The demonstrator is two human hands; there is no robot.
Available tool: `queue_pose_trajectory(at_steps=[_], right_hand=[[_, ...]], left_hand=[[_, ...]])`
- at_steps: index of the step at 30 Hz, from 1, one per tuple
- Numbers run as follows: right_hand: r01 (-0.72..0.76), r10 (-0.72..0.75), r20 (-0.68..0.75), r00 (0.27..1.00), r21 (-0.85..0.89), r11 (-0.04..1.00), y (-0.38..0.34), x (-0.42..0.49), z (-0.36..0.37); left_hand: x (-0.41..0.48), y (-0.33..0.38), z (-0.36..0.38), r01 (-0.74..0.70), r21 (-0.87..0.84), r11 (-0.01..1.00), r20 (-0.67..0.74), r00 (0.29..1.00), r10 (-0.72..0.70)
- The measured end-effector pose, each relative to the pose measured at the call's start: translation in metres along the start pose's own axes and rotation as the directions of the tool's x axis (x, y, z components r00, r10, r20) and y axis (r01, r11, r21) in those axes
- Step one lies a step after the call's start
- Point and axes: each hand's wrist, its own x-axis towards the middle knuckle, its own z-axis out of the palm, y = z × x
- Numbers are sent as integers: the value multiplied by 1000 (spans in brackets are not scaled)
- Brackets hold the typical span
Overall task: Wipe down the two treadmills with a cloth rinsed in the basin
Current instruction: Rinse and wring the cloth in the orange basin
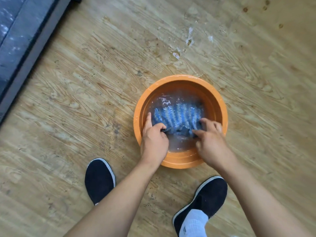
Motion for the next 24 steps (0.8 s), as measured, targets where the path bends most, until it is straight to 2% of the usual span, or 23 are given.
queue_pose_trajectory(at_steps=[2,4,6,7,12,15,16,18,20,22,24], right_hand=[[-72,77,125,989,-41,997,-4,-3,2],[-159,154,57,986,100,982,-7,2,-6],[-263,295,-61,954,310,914,-14,11,-14],[-310,365,-80,928,382,871,-18,18,-14],[-551,575,158,803,564,615,-25,64,23],[-460,630,154,761,812,358,-22,68,41],[-417,640,131,757,851,319,-22,68,45],[-347,671,73,738,894,284,-22,68,52],[-290,704,31,709,924,251,-21,68,52],[-253,707,-50,705,914,318,-21,66,48],[-249,681,-57,730,906,342,-19,65,49]], left_hand=[[4,10,6,149,49,988,54,987,-151],[10,19,11,230,-81,970,-35,972,-234],[20,23,16,241,-275,931,-223,926,-305],[23,25,18,244,-322,915,-248,911,-330],[38,21,37,374,-387,843,-27,909,-415],[46,15,39,332,-462,822,-32,921,-389],[48,16,38,324,-454,830,-53,920,-387],[52,22,36,311,-446,839,-106,913,-395],[58,27,34,310,-517,798,-124,895,-429],[66,26,32,334,-562,757,-105,879,-466],[72,19,32,354,-546,760,-84,878,-470]])
